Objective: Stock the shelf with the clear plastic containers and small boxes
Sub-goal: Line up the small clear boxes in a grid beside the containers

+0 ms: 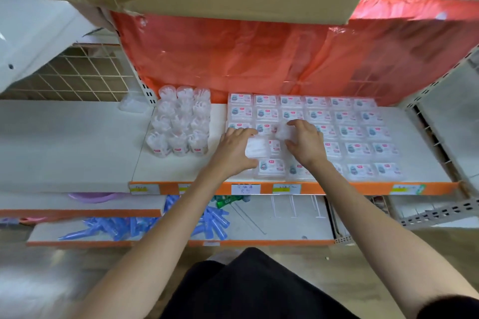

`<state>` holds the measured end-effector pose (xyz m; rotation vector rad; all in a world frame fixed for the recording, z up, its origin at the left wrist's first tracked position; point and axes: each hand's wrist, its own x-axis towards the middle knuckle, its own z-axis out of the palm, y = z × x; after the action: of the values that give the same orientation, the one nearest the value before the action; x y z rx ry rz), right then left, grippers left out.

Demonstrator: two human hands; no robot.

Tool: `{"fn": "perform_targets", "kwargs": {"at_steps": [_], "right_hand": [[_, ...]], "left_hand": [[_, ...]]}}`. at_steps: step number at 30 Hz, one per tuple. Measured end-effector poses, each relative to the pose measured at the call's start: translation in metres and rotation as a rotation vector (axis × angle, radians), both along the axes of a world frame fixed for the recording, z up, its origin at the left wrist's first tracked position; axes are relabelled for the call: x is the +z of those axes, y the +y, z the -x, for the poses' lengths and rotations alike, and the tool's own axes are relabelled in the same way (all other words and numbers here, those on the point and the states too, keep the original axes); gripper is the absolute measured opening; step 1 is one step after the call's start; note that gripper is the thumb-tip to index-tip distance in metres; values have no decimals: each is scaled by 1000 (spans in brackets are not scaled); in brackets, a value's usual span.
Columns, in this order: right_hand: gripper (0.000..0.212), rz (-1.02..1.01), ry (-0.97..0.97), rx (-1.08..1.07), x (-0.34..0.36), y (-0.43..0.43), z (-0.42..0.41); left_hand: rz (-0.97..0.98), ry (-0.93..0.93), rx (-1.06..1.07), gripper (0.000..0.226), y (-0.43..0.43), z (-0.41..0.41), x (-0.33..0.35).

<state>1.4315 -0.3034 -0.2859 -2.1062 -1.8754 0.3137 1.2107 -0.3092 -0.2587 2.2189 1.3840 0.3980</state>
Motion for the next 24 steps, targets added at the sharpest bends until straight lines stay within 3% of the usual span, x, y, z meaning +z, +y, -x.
{"fn": "perform_targets", "kwargs": {"at_steps": [13, 18, 21, 24], "right_hand": [[48, 72, 63, 34, -15, 23, -14], [43, -49, 49, 45, -20, 18, -15], [34, -255, 230, -68, -7, 1, -11], [35, -208, 710, -184, 16, -22, -4]], "left_hand": [[1, -46, -2, 75, 19, -16, -1], [11, -56, 21, 74, 7, -19, -7], [17, -89, 46, 75, -2, -27, -9], [23, -115, 54, 74, -11, -41, -7]]}}
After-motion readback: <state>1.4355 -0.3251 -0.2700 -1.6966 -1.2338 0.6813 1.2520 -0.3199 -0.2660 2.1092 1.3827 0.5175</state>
